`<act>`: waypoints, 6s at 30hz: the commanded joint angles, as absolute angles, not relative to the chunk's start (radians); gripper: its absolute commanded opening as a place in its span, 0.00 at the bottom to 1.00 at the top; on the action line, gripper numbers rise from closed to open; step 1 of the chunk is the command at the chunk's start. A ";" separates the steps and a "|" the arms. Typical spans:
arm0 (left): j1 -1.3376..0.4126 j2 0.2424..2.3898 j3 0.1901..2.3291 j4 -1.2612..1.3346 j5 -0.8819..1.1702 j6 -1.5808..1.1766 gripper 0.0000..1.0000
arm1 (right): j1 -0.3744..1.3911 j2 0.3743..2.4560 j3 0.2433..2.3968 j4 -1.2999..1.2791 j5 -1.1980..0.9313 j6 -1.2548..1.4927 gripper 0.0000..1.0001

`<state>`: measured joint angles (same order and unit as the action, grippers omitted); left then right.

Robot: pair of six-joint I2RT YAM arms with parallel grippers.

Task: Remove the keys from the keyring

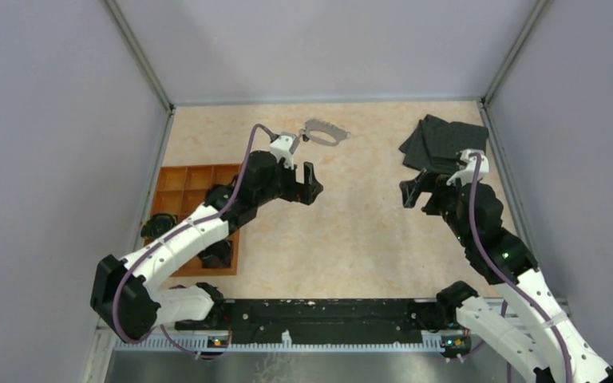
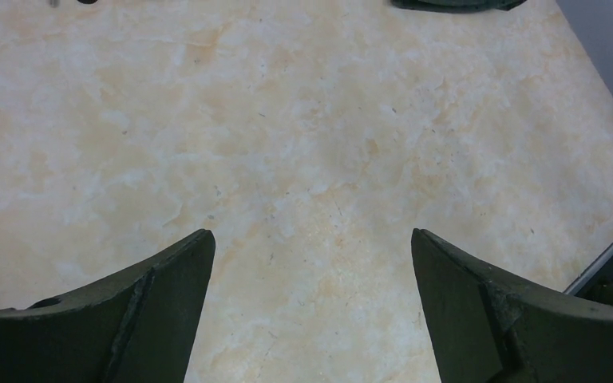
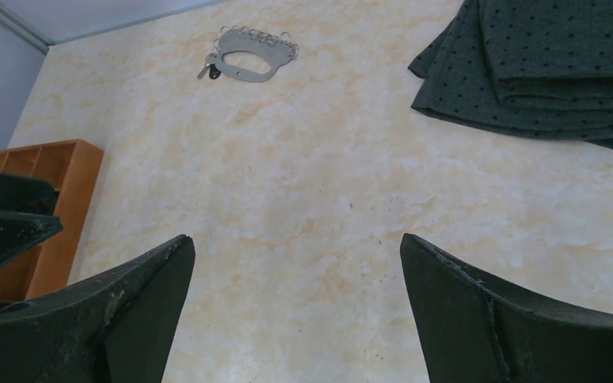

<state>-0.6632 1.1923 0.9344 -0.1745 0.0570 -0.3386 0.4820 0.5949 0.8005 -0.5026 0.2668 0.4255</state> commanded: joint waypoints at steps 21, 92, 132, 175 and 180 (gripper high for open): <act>-0.535 2.101 1.588 0.243 0.021 -0.194 0.99 | 0.486 0.680 0.769 -0.376 0.120 0.439 0.99; -0.598 1.293 0.541 0.116 0.133 -0.591 0.98 | 0.685 1.222 0.550 0.159 -0.045 0.763 0.83; -0.605 1.558 0.453 0.428 0.281 -0.705 0.17 | 0.731 1.488 0.599 0.575 -0.301 1.026 0.52; -0.560 1.311 0.433 0.288 0.247 -0.682 0.37 | 0.693 1.773 0.969 0.086 -0.087 0.181 0.58; -0.559 1.328 0.444 0.299 0.264 -0.683 0.36 | 0.694 1.800 0.983 0.115 -0.104 0.145 0.57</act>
<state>-0.5632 1.3266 0.4313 0.2756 0.2428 -0.6895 0.6857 1.7695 0.9291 0.0841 -0.1066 0.2001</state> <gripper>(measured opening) 0.367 0.579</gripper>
